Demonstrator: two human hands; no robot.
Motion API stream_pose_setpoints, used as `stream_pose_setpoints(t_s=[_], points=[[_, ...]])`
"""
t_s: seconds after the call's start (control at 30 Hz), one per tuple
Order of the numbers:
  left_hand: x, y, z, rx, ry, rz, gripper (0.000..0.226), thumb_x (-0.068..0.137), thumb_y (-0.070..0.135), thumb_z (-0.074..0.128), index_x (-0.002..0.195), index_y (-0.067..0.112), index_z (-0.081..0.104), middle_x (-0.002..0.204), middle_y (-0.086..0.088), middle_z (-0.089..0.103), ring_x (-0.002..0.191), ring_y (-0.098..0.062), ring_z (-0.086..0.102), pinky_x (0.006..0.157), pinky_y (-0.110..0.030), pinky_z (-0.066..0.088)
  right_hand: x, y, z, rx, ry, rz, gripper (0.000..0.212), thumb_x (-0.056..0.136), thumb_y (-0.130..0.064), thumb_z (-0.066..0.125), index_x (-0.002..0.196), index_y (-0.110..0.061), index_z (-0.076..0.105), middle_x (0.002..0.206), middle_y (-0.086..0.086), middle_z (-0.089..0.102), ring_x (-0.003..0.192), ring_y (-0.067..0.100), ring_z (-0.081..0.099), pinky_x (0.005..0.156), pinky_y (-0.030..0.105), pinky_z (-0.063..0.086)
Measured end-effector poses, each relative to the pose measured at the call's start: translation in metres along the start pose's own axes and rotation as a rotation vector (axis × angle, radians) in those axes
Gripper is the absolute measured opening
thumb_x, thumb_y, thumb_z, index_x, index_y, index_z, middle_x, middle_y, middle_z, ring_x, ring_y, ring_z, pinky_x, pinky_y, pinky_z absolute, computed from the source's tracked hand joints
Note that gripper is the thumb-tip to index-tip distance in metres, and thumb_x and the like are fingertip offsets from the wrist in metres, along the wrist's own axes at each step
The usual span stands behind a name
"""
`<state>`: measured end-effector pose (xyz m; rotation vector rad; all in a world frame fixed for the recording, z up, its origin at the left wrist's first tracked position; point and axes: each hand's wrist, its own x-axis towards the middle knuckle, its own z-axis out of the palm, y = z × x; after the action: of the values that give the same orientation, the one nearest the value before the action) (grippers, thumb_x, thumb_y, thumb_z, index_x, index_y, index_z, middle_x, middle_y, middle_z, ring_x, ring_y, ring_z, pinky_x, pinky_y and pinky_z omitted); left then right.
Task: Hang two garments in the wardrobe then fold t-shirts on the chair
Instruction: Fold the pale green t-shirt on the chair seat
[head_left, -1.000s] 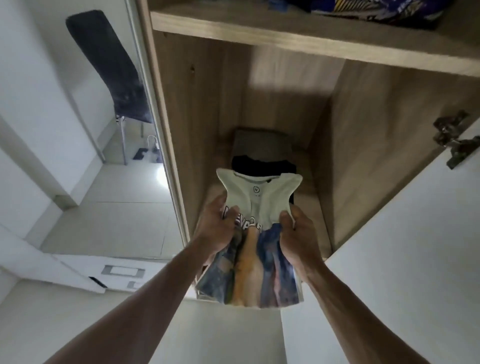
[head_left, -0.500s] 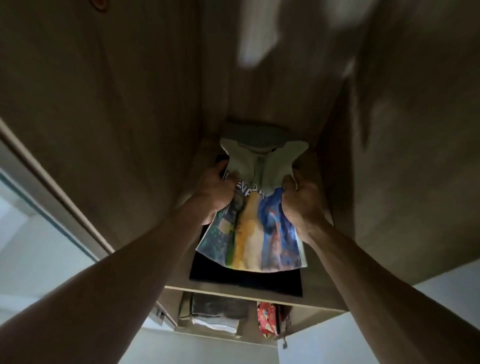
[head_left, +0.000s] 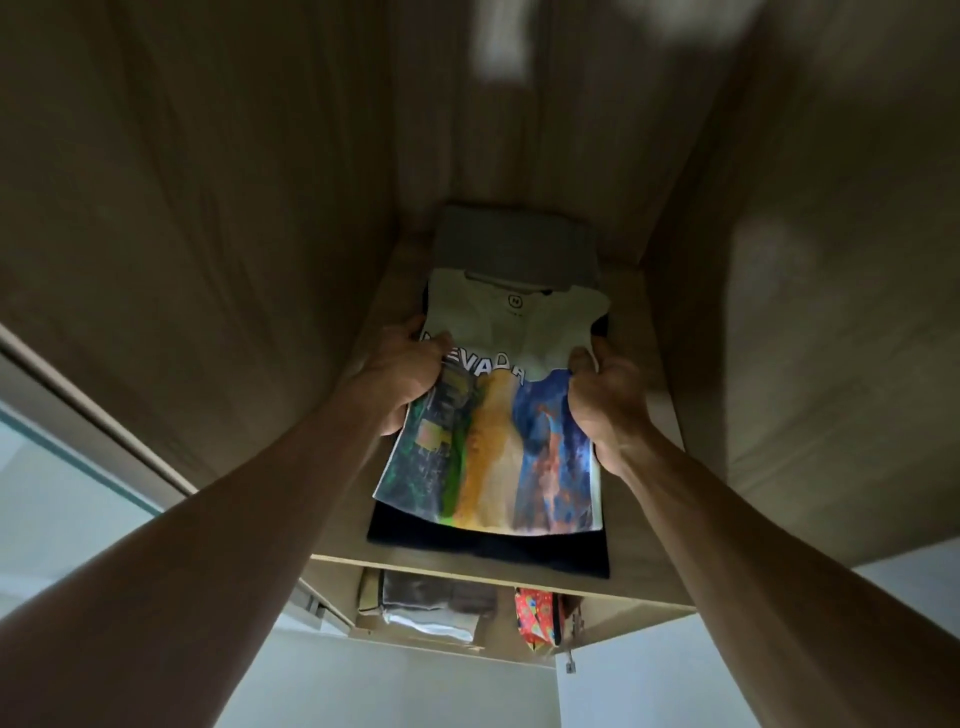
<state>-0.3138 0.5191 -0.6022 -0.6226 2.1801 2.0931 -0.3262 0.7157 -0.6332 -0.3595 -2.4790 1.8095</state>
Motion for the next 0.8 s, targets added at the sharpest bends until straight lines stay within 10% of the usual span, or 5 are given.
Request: stream_pose_setpoints(t_s=[0.17, 0.27, 0.47, 0.8], points=[[-0.013, -0.041, -0.017, 0.450, 0.007, -0.173, 0.103, 0.054, 0.098, 0.052, 0.110, 0.013, 0.068, 0.109, -0.009, 0.071, 0.097, -0.028, 0.067, 0.078, -0.032, 0.053, -0.031, 0.026, -0.012, -0.257, -0.031, 0.200, 0.051, 0.096, -0.058, 0.052, 0.119, -0.012, 0.057, 0.091, 0.004, 0.061, 0.080, 0.024, 0.060, 0.061, 0.032, 0.047], [-0.027, -0.054, -0.024, 0.514, 0.032, -0.179, 0.084, 0.074, 0.082, 0.057, 0.110, 0.007, 0.066, 0.107, -0.012, 0.067, 0.095, -0.029, 0.064, 0.065, -0.028, 0.041, -0.050, 0.036, -0.017, -0.307, -0.048, 0.250, 0.054, 0.091, -0.067, 0.054, 0.093, -0.014, 0.057, 0.070, 0.000, 0.053, 0.057, 0.016, 0.048, 0.048, 0.027, 0.030], [-0.040, -0.063, -0.023, 0.524, 0.159, 0.000, 0.048, 0.094, 0.051, 0.059, 0.077, 0.007, 0.064, 0.083, -0.017, 0.067, 0.089, -0.035, 0.067, 0.057, -0.029, 0.033, -0.064, 0.020, -0.024, -0.343, 0.029, 0.143, 0.039, 0.101, -0.042, 0.053, 0.095, -0.004, 0.064, 0.090, 0.016, 0.067, 0.074, 0.027, 0.064, 0.058, 0.030, 0.043], [-0.050, -0.077, -0.020, 0.935, 0.163, -0.040, 0.055, 0.093, 0.061, 0.053, 0.112, 0.009, 0.053, 0.115, -0.017, 0.064, 0.108, -0.039, 0.061, 0.083, -0.043, 0.051, -0.084, 0.033, -0.024, -0.774, -0.043, 0.222, 0.037, 0.104, -0.042, 0.048, 0.118, -0.007, 0.046, 0.114, 0.016, 0.065, 0.101, 0.034, 0.065, 0.067, 0.032, 0.039]])
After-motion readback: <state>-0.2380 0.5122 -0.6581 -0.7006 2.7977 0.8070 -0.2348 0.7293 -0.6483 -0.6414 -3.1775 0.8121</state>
